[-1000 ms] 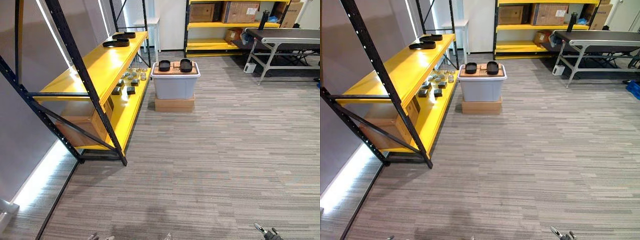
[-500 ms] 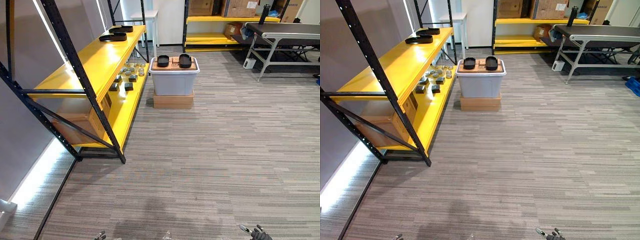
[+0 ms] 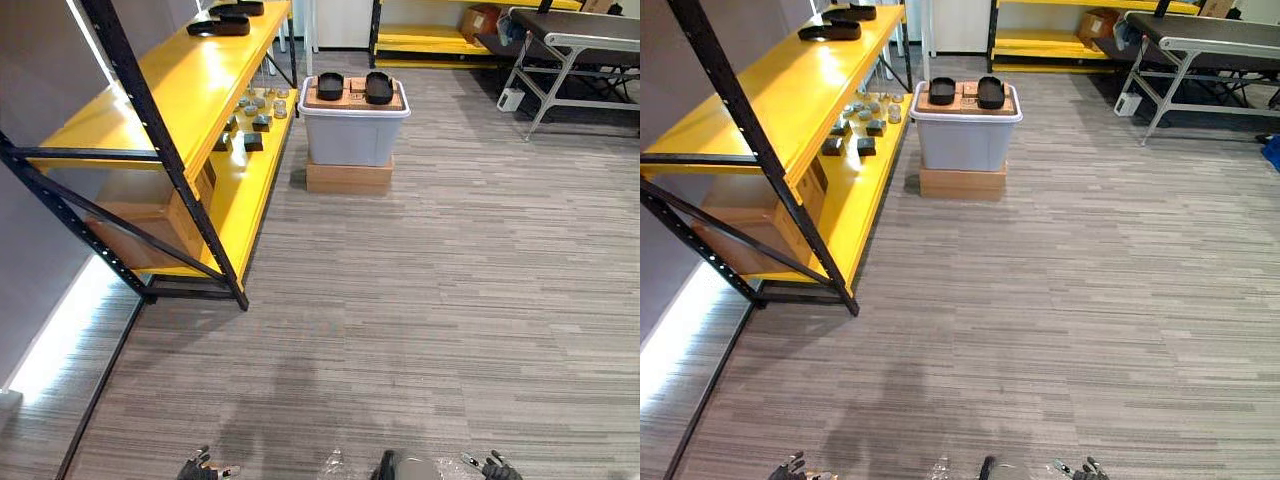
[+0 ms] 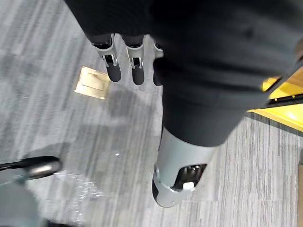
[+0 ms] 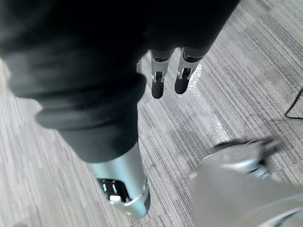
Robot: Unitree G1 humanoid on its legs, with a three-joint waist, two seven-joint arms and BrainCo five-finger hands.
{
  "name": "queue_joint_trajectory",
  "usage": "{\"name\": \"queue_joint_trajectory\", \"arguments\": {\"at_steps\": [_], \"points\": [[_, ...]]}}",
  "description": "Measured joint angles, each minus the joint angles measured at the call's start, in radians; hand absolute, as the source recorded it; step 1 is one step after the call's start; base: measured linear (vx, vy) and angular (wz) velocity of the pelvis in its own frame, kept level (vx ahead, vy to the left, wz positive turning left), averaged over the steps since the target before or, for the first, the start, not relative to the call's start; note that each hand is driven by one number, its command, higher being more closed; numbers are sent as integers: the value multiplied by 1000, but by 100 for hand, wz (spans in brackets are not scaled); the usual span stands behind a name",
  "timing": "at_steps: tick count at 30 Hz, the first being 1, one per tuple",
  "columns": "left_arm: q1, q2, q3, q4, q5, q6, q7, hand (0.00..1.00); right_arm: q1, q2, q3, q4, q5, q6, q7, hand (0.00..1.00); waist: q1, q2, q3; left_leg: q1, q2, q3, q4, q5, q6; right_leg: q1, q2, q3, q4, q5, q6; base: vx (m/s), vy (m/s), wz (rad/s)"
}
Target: Walk over and take plastic housings, then place them on the shelf
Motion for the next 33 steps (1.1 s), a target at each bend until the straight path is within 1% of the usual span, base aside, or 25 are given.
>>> {"name": "queue_joint_trajectory", "arguments": {"at_steps": [1,3,4,5,6,7,8,10,11,12,14,16,17,18,19,20,21,22,24,25,26,28,29,31,33], "points": [[-54,3,-1,1,3,-2,1,0,2,4,-4,0,0,0,0,0,-18,-3,12,47,30,-24,-38,-17,-31,-38,41,-17,-213,99,-12,683,-172,54],[-65,1,-1,1,22,-12,1,0,10,9,-9,-3,0,0,0,0,-48,-5,9,83,53,-48,-56,-29,-56,-51,52,-7,-284,140,-33,738,-241,71],[-71,-3,-1,2,38,-21,1,0,29,17,-11,-5,0,-1,0,0,-56,-17,6,94,70,-62,-3,-40,-91,-58,57,22,-232,275,-105,824,-307,55],[-74,-11,2,8,59,-21,1,0,29,28,-32,-5,0,-1,1,0,-53,-9,8,67,106,-73,125,-29,-132,-57,67,18,-152,269,-171,856,-324,29],[-75,-12,5,16,70,-21,0,0,28,41,-48,-6,0,-2,2,0,-44,-5,7,14,133,-73,271,24,-174,-41,79,16,-121,216,-183,693,-272,1],[-73,-16,24,25,77,-20,0,0,28,44,-50,-6,0,-2,2,0,-42,-2,9,-27,150,-73,385,87,-175,-13,90,16,-116,187,-186,710,-255,-5],[-59,-27,75,42,81,-16,1,0,31,49,-50,-5,0,-1,1,0,-37,5,13,-112,198,-71,626,247,-186,82,119,17,-155,145,-192,1059,-368,-10],[-13,-44,152,44,81,-7,7,0,34,57,-49,-1,3,-1,-1,0,-13,2,22,-219,312,28,1007,256,-167,306,179,56,-279,123,-198,1039,-324,-39],[8,-61,182,42,80,1,13,0,32,55,-48,-5,5,-2,-1,0,13,-7,24,-274,331,92,1105,221,-111,407,185,101,-335,117,-198,630,-137,-64],[24,-76,199,38,80,2,14,0,24,50,-46,-9,5,-2,-4,0,31,-15,23,-335,326,125,1128,194,-85,462,179,137,-377,111,-197,718,-121,-65],[53,-97,214,37,79,3,14,0,-15,40,-46,-5,5,-2,-8,0,64,-18,24,-482,274,158,1055,148,-95,533,151,202,-427,67,-159,719,-48,-79],[84,-114,216,38,78,5,13,0,-49,35,-37,12,5,-2,-8,0,84,-23,34,-586,207,165,820,112,-106,601,115,237,-460,36,-135,647,58,-71],[103,-120,204,38,78,6,12,0,-53,32,-24,9,5,-2,-8,0,94,-33,37,-617,146,162,566,130,-94,662,84,241,-485,8,-108,666,154,-45],[123,-130,188,37,78,6,11,0,-44,22,-21,6,5,-3,-9,0,107,-16,23,-639,113,136,279,198,-88,719,77,246,-518,-14,-87,671,182,-47],[127,-132,181,37,78,6,11,0,-38,21,-24,7,4,-5,-11,0,120,-14,18,-653,104,118,255,257,-109,739,76,254,-536,-24,-80,711,250,-47],[136,-131,154,37,79,8,14,0,-25,22,-14,10,4,-7,-15,0,131,-16,10,-667,79,63,287,354,-54,777,72,269,-543,-27,-76,780,296,-6],[124,-131,157,34,78,7,13,0,-19,39,-1,13,1,-7,-13,0,113,-47,-4,-662,21,33,302,353,14,759,33,242,-439,-28,-70,813,294,28],[113,-136,158,36,78,6,12,0,-18,42,-9,16,-1,-7,-12,0,103,-53,-6,-651,11,24,309,339,36,718,16,242,-322,-27,-60,827,297,60],[114,-128,156,48,77,4,15,0,-4,49,-11,35,-2,-8,-13,0,100,-66,-6,-558,-3,20,365,218,58,566,-33,270,138,144,110,793,262,29],[118,-123,147,48,77,10,14,0,3,60,-10,36,-2,-8,-12,0,96,-77,-4,-491,-20,13,364,176,61,511,-75,253,337,205,134,906,197,28],[118,-116,121,41,76,14,17,0,9,64,-7,37,-2,-7,-11,0,86,-80,-4,-381,-45,-1,321,146,65,451,-144,171,534,189,107,732,105,34],[108,-116,80,23,71,14,17,0,13,65,0,32,-5,-8,-4,0,59,-52,-11,-192,-50,-38,166,142,64,343,-199,21,610,105,9,685,49,42],[100,-115,76,15,66,13,16,0,14,65,2,30,-5,-9,-3,0,56,-47,-11,-149,-47,-47,126,144,60,306,-200,-6,585,75,2,764,-31,48],[66,-114,49,0,43,13,16,0,24,65,12,31,-5,-10,-3,0,49,-38,-3,-48,-27,-66,44,145,56,225,-191,-102,376,11,-12,742,-132,46],[10,-116,38,0,37,8,16,0,36,66,12,30,-5,-9,-4,0,22,-32,1,27,11,-89,-18,123,22,127,-123,-89,-55,64,-21,681,-268,66]]}}
